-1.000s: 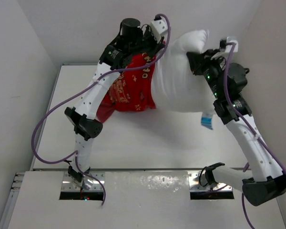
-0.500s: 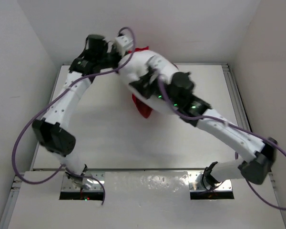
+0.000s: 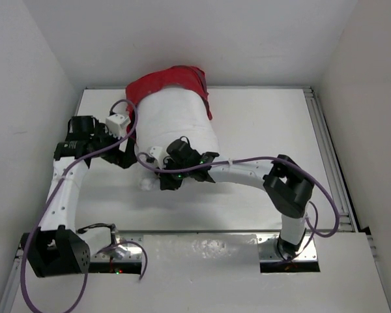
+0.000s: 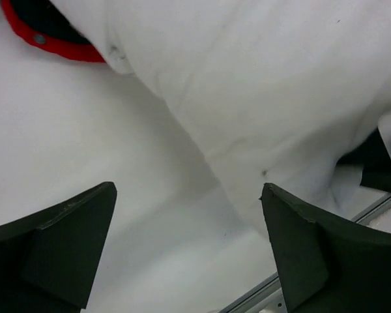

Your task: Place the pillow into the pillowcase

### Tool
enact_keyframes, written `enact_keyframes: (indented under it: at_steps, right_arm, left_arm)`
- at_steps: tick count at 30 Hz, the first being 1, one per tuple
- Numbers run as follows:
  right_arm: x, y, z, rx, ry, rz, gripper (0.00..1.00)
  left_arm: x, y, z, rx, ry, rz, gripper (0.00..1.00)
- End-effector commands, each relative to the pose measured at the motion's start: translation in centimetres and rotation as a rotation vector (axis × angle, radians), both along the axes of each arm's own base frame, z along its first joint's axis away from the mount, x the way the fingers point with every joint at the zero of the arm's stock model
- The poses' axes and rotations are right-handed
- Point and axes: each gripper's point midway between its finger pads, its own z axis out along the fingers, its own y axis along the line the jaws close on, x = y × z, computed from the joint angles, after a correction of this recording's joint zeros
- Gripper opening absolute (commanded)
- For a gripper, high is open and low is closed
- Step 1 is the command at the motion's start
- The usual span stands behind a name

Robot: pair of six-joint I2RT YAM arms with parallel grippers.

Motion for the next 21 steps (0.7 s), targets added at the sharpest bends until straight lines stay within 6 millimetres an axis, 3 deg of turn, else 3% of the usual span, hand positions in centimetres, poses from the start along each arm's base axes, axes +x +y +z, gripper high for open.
enact_keyframes:
  at_steps: [1,2,4,5,7,8,10,12,14,15,16,17,18,19,20,21]
  right_arm:
    - [-1.9,-2.7,-0.5,-0.028,0.091,0.030,0.00]
    - [-2.3,-3.3,-0.9,-0.045,0.102,0.031,0.00]
    - [-2.8,-4.4,-1.0,-0.056,0.125,0.037,0.12]
    - [-3.2,-5.0,-0.6,-0.049,0.132,0.034,0.37]
    - [-3.4,-5.8,0.0,-0.026,0.163,0.020,0.65]
    - [-3.3,-5.9,1.4,0.007,0.155,0.014,0.77]
    - [-3.0,-6.2,3.1,0.056,0.167,-0.018,0.88]
    - [-2.5,-6.3,6.2,0.136,0.148,-0.042,0.99]
    - [-1.5,-6.4,9.2,0.223,0.157,-0.089,0.99]
    - [-1.2,-6.7,11.4,0.277,0.144,-0.101,0.84]
    - [-0.2,-7.1,13.0,0.331,0.160,-0.141,0.64]
    - [0.3,-7.4,14.2,0.367,0.168,-0.165,0.43]
    - [0.9,-8.1,15.5,0.403,0.172,-0.205,0.31]
    - [2.5,-8.9,16.8,0.465,0.170,-0.260,0.27]
    - [3.5,-9.6,17.3,0.487,0.168,-0.306,0.27]
    - [4.4,-10.2,17.6,0.502,0.168,-0.348,0.43]
  left_arm:
    - [-0.3,0.9,2.3,0.019,-0.093,-0.015,0.94]
    - [0.0,1.2,3.0,0.022,-0.117,-0.005,0.94]
    - [1.0,1.4,4.5,0.022,-0.168,0.012,0.97]
    - [2.3,1.8,5.6,0.029,-0.231,0.031,0.96]
    - [4.3,2.3,6.4,0.035,-0.276,0.074,0.88]
    - [5.9,2.1,7.7,0.046,-0.352,0.068,0.84]
    - [8.3,1.7,8.3,0.063,-0.399,0.047,0.79]
    - [11.2,0.5,9.2,0.065,-0.462,0.012,0.79]
    - [13.5,-0.4,10.4,0.081,-0.521,0.003,0.79]
    - [15.2,-0.6,11.1,0.095,-0.541,0.006,0.80]
    - [16.5,0.2,11.6,0.131,-0.559,0.035,0.79]
    - [17.8,-1.9,10.7,0.142,-0.543,-0.013,0.79]
    - [19.0,-2.4,13.0,0.169,-0.600,-0.030,0.79]
    - [19.8,-3.5,13.1,0.189,-0.595,-0.041,0.78]
    - [21.2,-4.2,11.6,0.204,-0.560,-0.055,0.78]
    - [22.3,-5.0,13.9,0.212,-0.608,-0.060,0.78]
